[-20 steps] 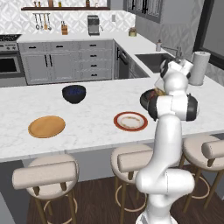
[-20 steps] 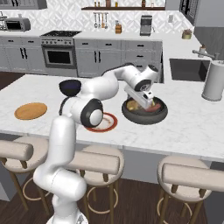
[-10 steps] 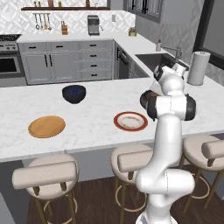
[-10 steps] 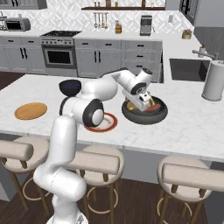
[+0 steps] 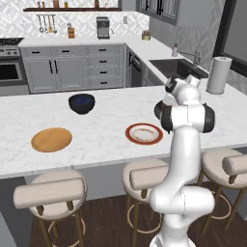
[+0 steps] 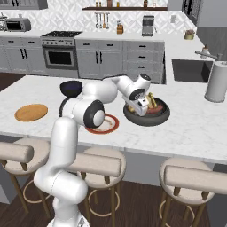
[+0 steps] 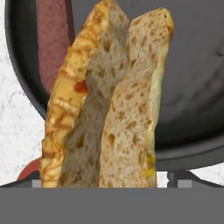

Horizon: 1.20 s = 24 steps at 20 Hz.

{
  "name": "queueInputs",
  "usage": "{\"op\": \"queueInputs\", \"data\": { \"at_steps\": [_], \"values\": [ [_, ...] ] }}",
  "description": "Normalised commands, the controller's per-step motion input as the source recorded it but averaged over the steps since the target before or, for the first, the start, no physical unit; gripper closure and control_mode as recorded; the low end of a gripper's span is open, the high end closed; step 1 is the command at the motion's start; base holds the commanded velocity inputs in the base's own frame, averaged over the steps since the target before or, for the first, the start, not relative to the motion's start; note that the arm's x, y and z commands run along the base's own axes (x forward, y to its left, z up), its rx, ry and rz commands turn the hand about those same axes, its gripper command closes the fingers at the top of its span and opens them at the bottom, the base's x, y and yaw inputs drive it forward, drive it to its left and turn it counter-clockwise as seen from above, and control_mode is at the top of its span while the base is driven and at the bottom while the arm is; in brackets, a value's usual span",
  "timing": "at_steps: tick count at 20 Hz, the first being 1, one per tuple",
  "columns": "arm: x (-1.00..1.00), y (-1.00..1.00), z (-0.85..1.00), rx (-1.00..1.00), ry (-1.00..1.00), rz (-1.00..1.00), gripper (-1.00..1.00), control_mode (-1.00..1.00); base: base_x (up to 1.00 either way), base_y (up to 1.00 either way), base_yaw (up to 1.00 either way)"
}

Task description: Place one bun and one sausage from the bowl on each plate.

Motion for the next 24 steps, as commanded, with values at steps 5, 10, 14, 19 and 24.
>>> {"op": "queueInputs", "data": {
  "at_steps": [5, 10, 14, 19, 24],
  "values": [
    [0.02, 0.00, 0.00, 0.00, 0.00, -0.01, 1.00, -1.00, 0.00, 0.00, 0.00],
    [-0.23, 0.08, 0.44, 0.02, -0.04, 0.00, 1.00, -1.00, 0.00, 0.00, 0.00],
    [-0.97, 0.94, 0.98, -0.09, -0.11, 0.09, 1.00, -1.00, 0.00, 0.00, 0.00],
    [-1.00, 1.00, 0.41, -0.26, -0.01, 0.16, 1.00, -1.00, 0.00, 0.00, 0.00],
    [-0.71, 0.98, -0.82, -0.22, 0.10, 0.33, 1.00, -1.00, 0.00, 0.00, 0.00]
  ]
}}
